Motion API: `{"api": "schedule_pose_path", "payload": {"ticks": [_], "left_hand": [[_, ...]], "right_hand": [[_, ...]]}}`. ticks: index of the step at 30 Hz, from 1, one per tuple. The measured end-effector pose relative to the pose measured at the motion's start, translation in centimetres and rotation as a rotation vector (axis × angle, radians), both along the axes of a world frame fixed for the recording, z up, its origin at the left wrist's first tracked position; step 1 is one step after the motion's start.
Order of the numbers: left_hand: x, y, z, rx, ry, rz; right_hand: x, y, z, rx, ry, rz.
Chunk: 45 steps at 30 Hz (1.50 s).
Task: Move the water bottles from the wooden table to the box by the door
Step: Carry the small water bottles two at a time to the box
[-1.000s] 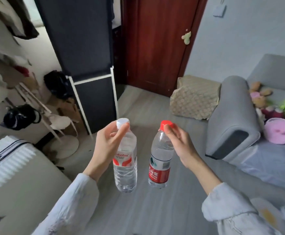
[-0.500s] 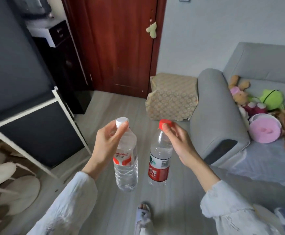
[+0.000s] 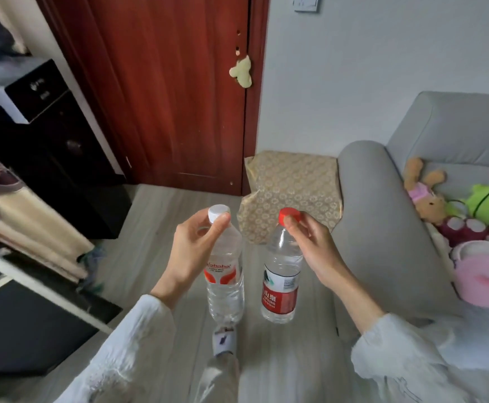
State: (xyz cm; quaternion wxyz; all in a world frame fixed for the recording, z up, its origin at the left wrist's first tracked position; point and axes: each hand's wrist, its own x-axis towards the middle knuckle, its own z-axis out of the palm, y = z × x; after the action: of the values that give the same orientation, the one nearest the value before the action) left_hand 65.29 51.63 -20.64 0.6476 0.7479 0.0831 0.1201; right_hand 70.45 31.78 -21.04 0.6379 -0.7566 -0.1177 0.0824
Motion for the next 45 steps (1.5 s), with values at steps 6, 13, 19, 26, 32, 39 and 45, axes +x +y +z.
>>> {"api": "schedule_pose_path", "payload": {"ticks": [6,13,19,26,32,39,45], "left_hand": [[15.4,2.4,-1.7,-0.022,0.024,-0.078],[31.7,3.7,-1.5,0.121,0.090,-0.080],[43.3,2.4,-4.1,0.363,0.156,-0.034],[56.9,-1.7,-8.5,0.375,0.300,0.004],[68.3,-3.0,-12.4,0.461,0.422,-0.012],[80.2,-2.2,-18.9,0.544,0.540,-0.082],[87.5,-1.3,-24.5,0.517,0.575,-0.042]], "right_hand": [[14.1,2.0,-1.4,-0.050,-0.005,-0.065],[28.6,2.3,-1.6,-0.152,-0.012,-0.162],[40.3,0.5,-4.3,-0.217,-0.016,-0.195],[55.9,-2.6,-8.8,-0.283,0.030,-0.065],[68.1,-2.6,-13.1,-0.501,-0.014,0.051],[78.8,-1.3,-20.7,-0.595,0.111,0.022],[85.5,1.3,-25.8,-0.566,0.150,-0.066]]}}
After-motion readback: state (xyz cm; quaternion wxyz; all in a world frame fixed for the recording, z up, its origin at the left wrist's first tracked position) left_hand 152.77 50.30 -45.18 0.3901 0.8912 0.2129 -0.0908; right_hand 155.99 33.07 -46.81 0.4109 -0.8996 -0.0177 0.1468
